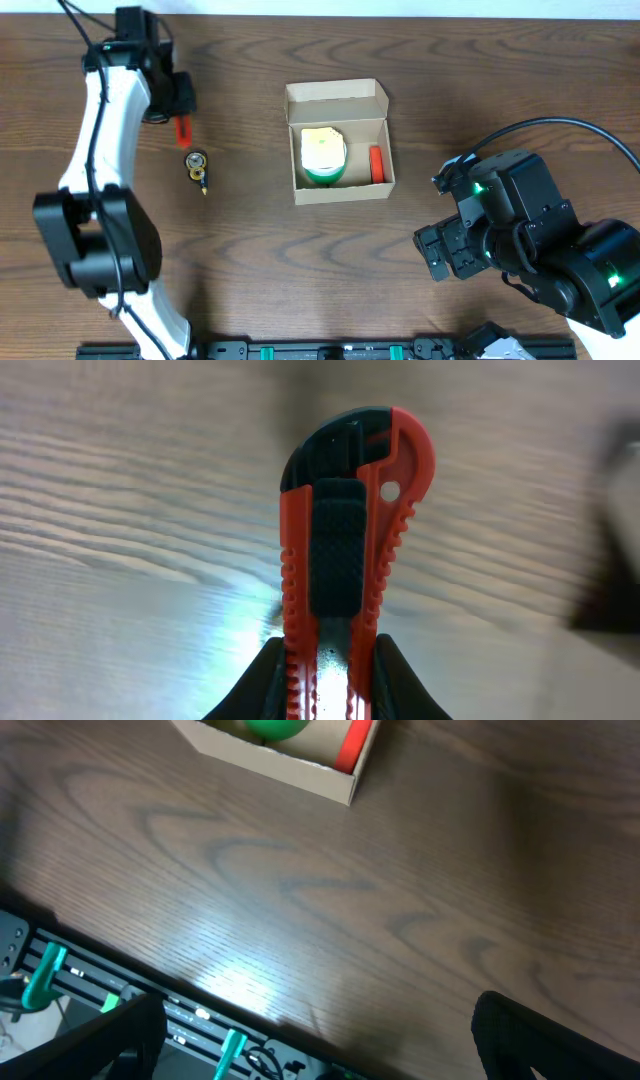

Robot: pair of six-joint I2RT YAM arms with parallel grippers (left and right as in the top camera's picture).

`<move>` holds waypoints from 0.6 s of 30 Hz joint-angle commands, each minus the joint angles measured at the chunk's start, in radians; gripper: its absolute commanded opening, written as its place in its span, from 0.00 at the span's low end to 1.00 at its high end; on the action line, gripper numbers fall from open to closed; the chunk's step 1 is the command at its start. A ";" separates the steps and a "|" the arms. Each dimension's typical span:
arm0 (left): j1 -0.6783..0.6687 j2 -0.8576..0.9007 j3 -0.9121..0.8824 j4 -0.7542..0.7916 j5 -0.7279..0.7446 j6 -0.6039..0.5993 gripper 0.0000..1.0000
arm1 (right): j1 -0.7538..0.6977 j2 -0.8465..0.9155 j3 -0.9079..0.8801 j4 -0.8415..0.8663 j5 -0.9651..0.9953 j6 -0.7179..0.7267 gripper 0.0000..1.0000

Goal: Pack container
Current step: 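Carry the box cutter with left gripper and lower it into the box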

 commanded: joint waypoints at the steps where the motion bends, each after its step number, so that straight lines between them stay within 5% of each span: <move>1: -0.079 -0.084 0.021 -0.026 0.018 -0.113 0.06 | -0.005 0.000 0.000 -0.001 0.007 -0.013 0.99; 9: -0.363 -0.082 0.016 0.001 0.039 -0.227 0.06 | -0.005 0.000 0.000 -0.001 0.007 -0.013 0.99; 18: -0.593 -0.058 0.012 0.021 0.018 0.460 0.06 | -0.005 0.000 0.000 -0.001 0.007 -0.013 0.99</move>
